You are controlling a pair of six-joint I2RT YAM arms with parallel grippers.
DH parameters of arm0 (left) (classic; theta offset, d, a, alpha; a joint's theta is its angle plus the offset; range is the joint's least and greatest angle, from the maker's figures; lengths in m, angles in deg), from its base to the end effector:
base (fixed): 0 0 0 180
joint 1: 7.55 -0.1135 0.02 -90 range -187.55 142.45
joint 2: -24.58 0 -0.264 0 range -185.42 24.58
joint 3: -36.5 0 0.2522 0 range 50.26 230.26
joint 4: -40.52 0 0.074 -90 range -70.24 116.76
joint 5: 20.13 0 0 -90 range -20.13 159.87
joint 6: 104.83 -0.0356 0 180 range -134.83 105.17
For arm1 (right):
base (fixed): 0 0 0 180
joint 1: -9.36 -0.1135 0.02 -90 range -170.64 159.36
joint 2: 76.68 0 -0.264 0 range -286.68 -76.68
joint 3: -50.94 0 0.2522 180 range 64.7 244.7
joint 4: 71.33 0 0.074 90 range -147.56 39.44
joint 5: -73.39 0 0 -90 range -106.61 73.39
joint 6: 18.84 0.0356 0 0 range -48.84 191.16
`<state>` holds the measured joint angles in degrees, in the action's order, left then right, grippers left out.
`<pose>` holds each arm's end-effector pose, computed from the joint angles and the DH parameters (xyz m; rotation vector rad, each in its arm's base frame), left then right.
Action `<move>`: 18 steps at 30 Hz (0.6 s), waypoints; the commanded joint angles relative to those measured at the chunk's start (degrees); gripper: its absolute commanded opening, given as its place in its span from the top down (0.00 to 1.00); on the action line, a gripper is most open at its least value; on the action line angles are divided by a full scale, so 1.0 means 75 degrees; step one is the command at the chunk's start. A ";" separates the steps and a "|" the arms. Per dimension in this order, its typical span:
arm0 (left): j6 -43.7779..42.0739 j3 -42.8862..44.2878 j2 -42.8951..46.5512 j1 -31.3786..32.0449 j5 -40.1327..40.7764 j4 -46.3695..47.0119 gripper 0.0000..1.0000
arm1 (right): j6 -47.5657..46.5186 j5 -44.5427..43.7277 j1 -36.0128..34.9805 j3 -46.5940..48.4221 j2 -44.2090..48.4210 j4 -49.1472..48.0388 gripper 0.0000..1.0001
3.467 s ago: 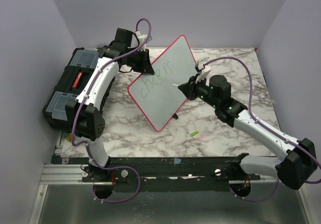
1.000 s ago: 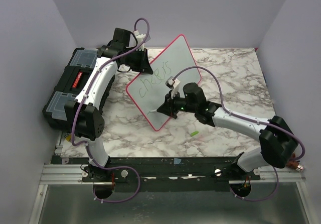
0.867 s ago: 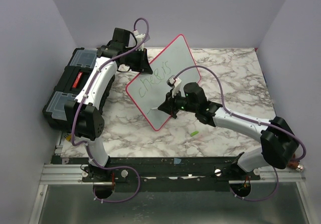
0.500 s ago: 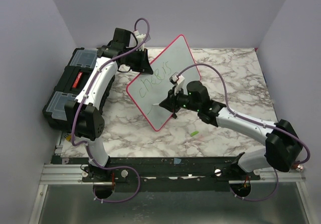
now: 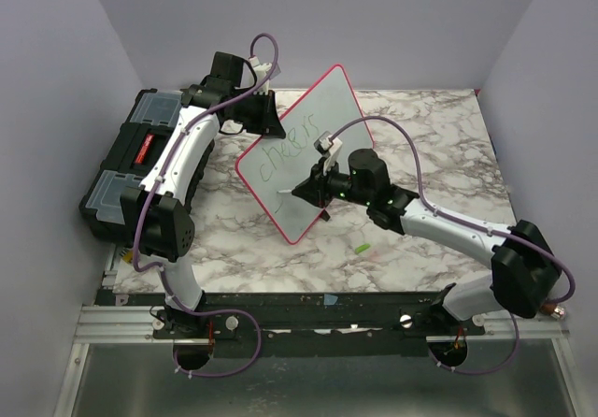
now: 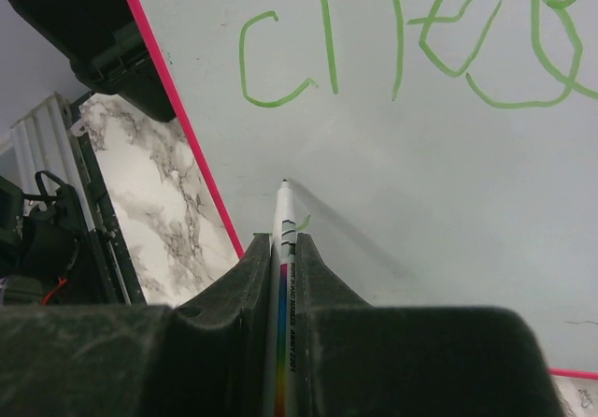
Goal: Write a sentence on the whiteboard
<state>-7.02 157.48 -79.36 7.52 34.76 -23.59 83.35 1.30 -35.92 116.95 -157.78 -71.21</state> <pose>0.3761 -0.1225 0.3681 0.4446 2.3481 -0.9203 0.2221 0.2399 0.2804 -0.7709 1.7803 0.9740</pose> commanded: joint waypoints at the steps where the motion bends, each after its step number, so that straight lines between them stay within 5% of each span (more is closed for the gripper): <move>1: -0.0319 -0.0081 0.0045 -0.0052 0.0793 0.0367 1.00 | -0.0048 0.0172 0.0013 0.0398 -0.0216 -0.0121 0.99; 18: -0.0277 0.0201 0.0011 -0.0045 0.0627 0.0230 1.00 | -0.0036 0.0149 0.0013 0.0013 -0.0332 0.0563 0.99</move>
<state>-6.38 157.28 -79.36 7.52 34.74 -23.04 83.13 1.50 -35.92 118.58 -159.68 -69.33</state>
